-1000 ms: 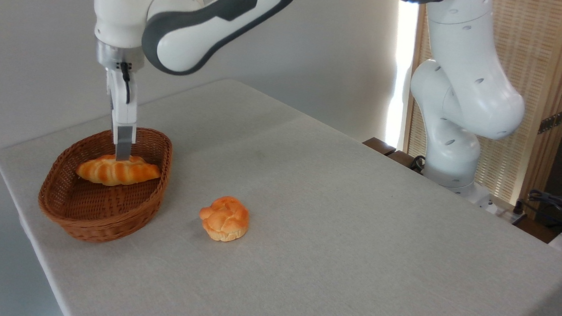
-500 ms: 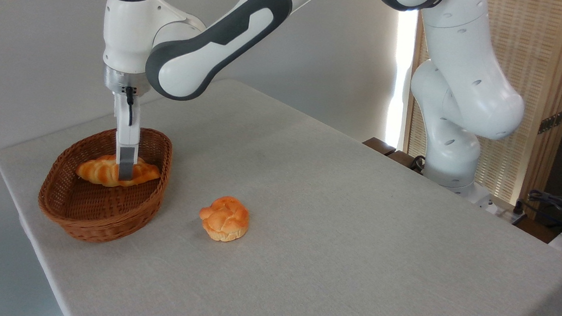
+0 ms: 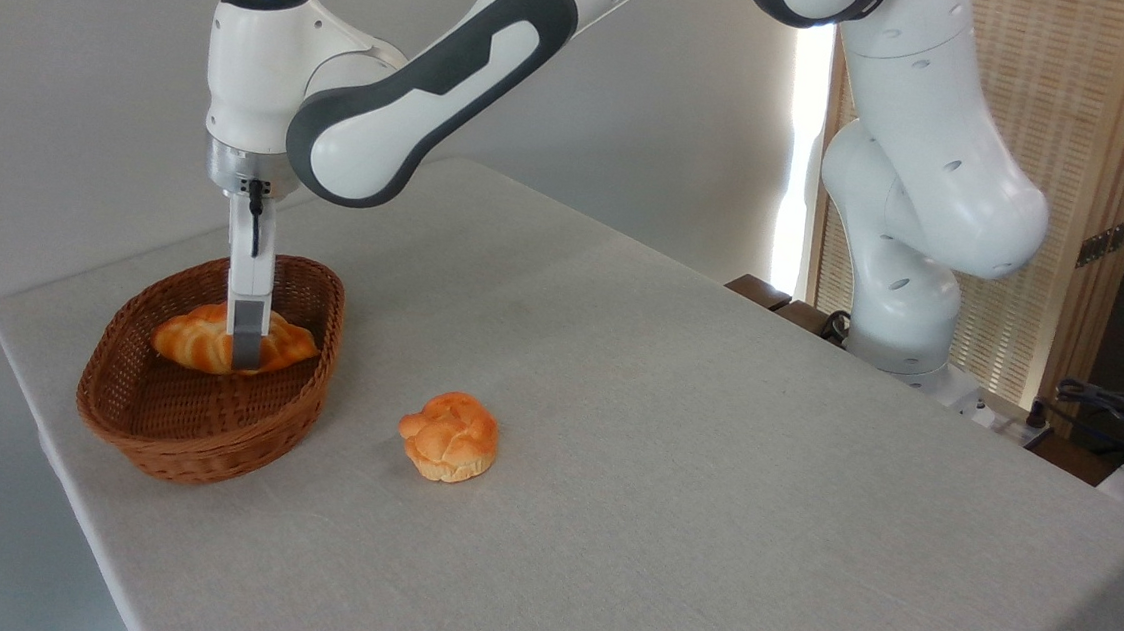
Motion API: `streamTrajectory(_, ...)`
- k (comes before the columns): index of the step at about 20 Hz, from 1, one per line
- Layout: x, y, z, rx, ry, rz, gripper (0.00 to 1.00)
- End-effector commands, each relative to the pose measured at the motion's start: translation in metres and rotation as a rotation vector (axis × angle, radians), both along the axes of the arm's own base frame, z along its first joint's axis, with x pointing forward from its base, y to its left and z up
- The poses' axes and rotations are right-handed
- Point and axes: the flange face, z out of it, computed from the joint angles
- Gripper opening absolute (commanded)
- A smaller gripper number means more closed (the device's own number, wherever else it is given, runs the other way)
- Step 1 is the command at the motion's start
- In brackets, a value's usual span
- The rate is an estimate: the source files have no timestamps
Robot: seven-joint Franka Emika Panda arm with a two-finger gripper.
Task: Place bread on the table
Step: 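Lower the gripper onto the glazed bread roll and close on it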
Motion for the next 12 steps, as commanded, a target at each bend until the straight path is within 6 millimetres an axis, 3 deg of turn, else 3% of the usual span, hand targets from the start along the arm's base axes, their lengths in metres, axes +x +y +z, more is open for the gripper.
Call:
streamTrajectory(1, 0.0011, -0.0034, -0.0035, 0.005, -0.031, -0.015, 0.43)
streamTrajectory(7, 0.0018, -0.0026, -0.0018, 0.004, -0.034, -0.014, 0.21)
streamTrajectory(12, 0.0021, -0.0006, 0.0028, 0.004, -0.040, -0.011, 0.18)
